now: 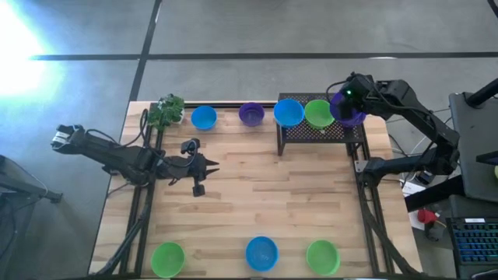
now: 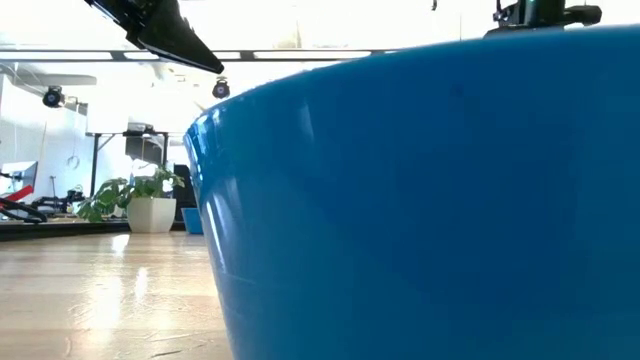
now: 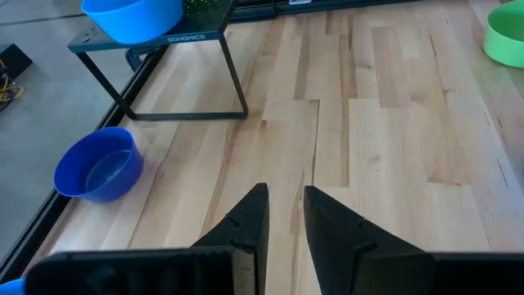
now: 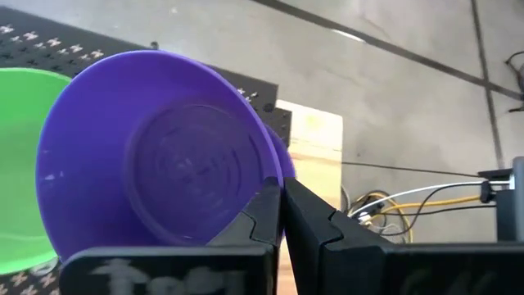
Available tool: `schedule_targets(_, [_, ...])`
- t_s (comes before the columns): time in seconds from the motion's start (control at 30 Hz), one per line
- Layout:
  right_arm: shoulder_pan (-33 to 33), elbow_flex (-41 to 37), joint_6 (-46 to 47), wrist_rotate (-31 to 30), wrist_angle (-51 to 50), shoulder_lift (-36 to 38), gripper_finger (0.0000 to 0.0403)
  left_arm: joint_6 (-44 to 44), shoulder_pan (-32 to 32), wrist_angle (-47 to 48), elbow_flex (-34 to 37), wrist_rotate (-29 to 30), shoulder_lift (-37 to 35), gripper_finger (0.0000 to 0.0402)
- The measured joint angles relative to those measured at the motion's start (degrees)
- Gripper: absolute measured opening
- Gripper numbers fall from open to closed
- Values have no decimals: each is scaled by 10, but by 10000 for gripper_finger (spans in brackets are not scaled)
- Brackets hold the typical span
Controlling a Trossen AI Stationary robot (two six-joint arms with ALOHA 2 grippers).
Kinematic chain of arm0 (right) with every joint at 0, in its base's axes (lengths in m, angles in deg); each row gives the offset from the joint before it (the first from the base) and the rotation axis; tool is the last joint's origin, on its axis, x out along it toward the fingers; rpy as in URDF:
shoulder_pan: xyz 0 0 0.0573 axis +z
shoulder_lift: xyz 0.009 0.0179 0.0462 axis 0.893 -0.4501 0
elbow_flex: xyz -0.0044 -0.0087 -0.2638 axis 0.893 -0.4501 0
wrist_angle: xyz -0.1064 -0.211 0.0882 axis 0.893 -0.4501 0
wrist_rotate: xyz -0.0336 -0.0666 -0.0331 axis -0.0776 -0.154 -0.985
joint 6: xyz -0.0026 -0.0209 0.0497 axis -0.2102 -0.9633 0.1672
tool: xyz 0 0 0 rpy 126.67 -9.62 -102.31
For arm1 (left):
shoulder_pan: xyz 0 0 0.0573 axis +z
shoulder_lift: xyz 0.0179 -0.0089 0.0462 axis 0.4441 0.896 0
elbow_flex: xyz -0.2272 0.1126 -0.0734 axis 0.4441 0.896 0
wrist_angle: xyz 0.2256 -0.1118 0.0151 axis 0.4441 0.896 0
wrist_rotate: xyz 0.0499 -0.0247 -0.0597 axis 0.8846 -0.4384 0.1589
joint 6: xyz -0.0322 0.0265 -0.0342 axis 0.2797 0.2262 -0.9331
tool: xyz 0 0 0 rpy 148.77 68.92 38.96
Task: Pick & Place Mini bowls
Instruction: Stack the bottom purple bowl on the purple bowl on the shelf
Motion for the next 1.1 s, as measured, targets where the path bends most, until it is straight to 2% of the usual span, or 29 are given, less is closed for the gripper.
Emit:
schedule_targets(0.9, [0, -3, 14, -4, 0, -4, 9, 0, 0, 0, 0, 0, 0, 74])
schedule_targets(1.1, [0, -3, 15, -5, -1, -4, 33, 0, 0, 0, 0, 0, 0, 74])
